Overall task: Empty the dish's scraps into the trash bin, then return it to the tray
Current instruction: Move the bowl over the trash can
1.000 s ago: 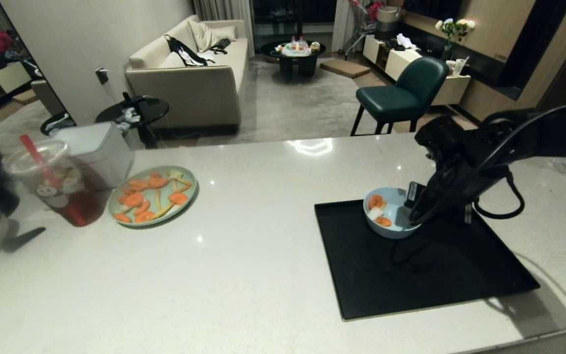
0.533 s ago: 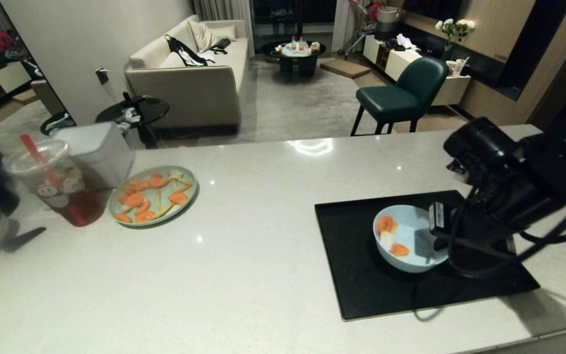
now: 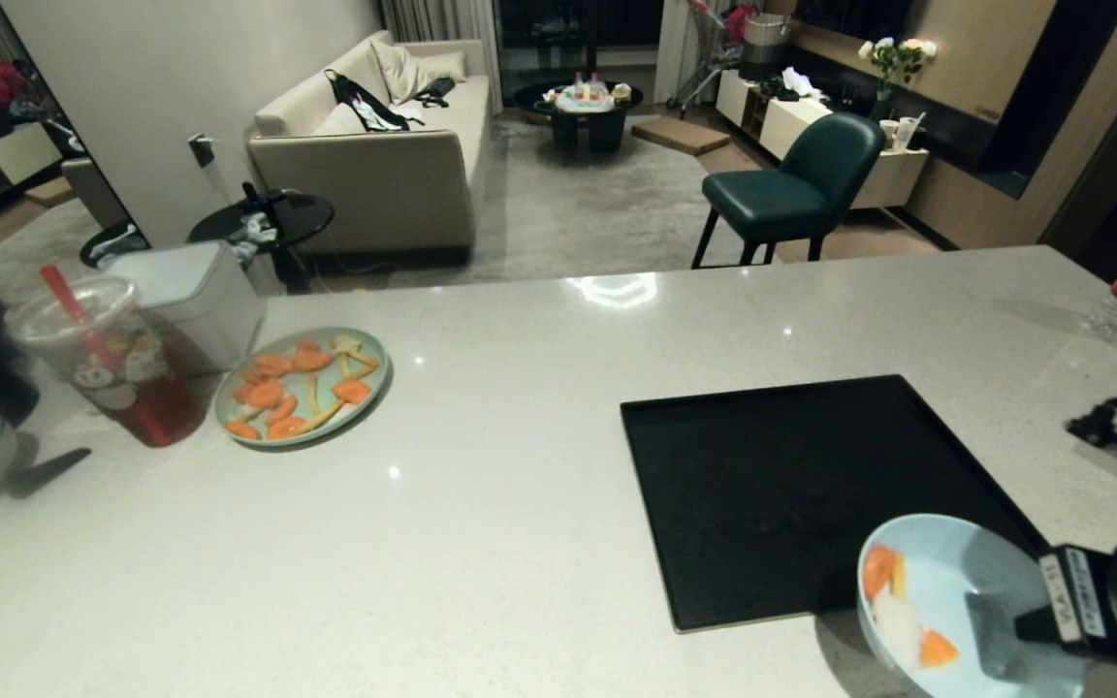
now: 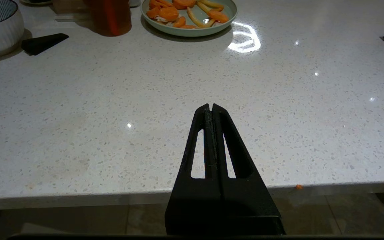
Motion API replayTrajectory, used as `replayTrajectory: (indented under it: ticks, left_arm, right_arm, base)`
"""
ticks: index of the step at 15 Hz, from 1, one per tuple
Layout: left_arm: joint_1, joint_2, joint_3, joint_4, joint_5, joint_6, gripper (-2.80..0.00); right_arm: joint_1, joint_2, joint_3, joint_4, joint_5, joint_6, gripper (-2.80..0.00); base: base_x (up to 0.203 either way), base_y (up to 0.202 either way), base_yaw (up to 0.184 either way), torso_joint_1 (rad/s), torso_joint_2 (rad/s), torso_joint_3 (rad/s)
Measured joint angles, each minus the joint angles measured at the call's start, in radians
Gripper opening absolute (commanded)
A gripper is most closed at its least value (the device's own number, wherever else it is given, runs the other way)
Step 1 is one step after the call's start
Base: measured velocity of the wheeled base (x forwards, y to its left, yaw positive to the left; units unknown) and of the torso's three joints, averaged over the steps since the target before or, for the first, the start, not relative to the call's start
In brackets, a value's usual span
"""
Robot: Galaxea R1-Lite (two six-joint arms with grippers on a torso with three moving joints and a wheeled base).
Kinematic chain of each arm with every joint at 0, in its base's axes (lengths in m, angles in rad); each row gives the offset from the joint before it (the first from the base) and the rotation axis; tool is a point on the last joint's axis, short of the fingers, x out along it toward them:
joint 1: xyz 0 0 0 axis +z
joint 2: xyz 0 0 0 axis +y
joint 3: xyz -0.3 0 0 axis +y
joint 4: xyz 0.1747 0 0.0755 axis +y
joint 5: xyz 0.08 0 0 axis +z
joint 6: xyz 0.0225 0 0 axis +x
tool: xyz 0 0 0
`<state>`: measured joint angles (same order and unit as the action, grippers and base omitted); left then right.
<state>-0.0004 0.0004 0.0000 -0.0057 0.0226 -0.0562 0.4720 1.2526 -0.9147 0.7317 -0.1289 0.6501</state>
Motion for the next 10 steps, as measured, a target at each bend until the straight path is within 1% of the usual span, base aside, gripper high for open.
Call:
replayTrajectory:
  ticks: [3,6,8,10]
  left_arm:
    - [0.000,0.000,0.000,0.000,0.000,0.000,-2.80]
    - [0.000,0.000,0.000,0.000,0.000,-0.001,-2.80]
    - [0.000,0.000,0.000,0.000,0.000,-0.001,-2.80]
    - [0.000,0.000,0.000,0.000,0.000,-0.001,-2.80]
  right_arm:
    - [0.006,-0.151,0.147,-0.006,-0.064,-0.009,-2.80]
    - [0.001,-0.265,0.251,-0.004,-0.122,-0.008,-2.80]
    - [-0.005,-0.319,0.291,0.001,-0.146,-0.004,-2.80]
    - [-0.011,-0.359,0.308,0.003,-0.149,-0.003,-2.80]
  base:
    - [0.000,0.000,0.000,0.000,0.00,0.000]
    - [0.000,0.000,0.000,0.000,0.00,0.000]
    - [0.000,0.000,0.000,0.000,0.00,0.000]
    - [0.000,0.000,0.000,0.000,0.00,0.000]
